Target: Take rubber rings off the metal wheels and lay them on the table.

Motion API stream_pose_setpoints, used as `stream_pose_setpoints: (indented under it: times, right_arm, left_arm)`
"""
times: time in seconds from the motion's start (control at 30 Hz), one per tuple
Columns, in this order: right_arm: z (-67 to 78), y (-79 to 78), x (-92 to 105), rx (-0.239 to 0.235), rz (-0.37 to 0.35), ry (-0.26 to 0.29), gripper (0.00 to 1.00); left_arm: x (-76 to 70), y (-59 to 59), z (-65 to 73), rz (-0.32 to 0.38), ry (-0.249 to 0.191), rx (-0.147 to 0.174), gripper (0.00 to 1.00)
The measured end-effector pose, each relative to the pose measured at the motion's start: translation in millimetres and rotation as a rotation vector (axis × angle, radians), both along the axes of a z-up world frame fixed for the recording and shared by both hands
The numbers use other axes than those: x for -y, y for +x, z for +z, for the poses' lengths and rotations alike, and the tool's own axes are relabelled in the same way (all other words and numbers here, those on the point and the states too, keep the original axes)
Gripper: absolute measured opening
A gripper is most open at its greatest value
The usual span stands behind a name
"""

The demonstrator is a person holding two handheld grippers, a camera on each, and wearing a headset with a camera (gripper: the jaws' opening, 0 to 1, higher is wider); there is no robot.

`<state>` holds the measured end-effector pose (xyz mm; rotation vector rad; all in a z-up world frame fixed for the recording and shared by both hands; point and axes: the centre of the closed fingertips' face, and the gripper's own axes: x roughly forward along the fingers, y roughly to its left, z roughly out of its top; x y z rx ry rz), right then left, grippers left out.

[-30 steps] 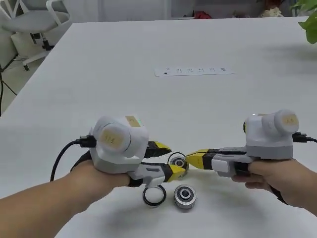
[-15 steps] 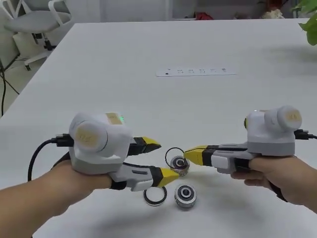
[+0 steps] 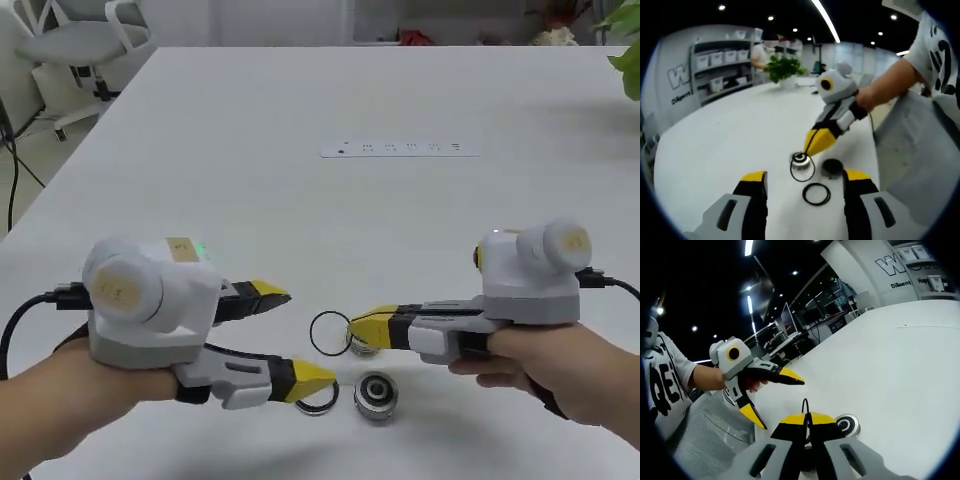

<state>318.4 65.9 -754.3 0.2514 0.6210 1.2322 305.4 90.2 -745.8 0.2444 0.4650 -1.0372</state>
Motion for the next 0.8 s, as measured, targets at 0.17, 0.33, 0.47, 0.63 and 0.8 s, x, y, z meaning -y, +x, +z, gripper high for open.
stream_pose_setpoints:
  times: [0.17, 0.33, 0.47, 0.63, 0.8]
  right_arm:
    - [-5.3, -10.9, -7.7, -0.021, 0.034, -0.012, 0.00]
    - [-12.2, -16.9, -9.0, -0.036, 0.063, -0.025, 0.00]
    - [-16.0, -20.9, -11.9, -0.056, 0.078, -0.030, 0.00]
    - [-21.5, -26.2, -15.2, -0.063, 0.102, -0.047, 0.00]
    - [-30.1, -30.7, -16.3, -0.069, 0.113, -0.071, 0.00]
  left_arm:
    - [-6.7, -4.8, -0.1, 0.009, -0.010, -0.007, 0.63]
    - [-10.6, -7.8, -1.0, 0.016, -0.011, -0.015, 0.64]
    - [-12.7, -9.6, -3.4, 0.018, -0.008, -0.019, 0.65]
    - [-14.5, -11.6, -6.0, 0.023, -0.005, -0.025, 0.64]
    - [-13.6, -13.5, -7.3, 0.029, -0.012, -0.034, 0.64]
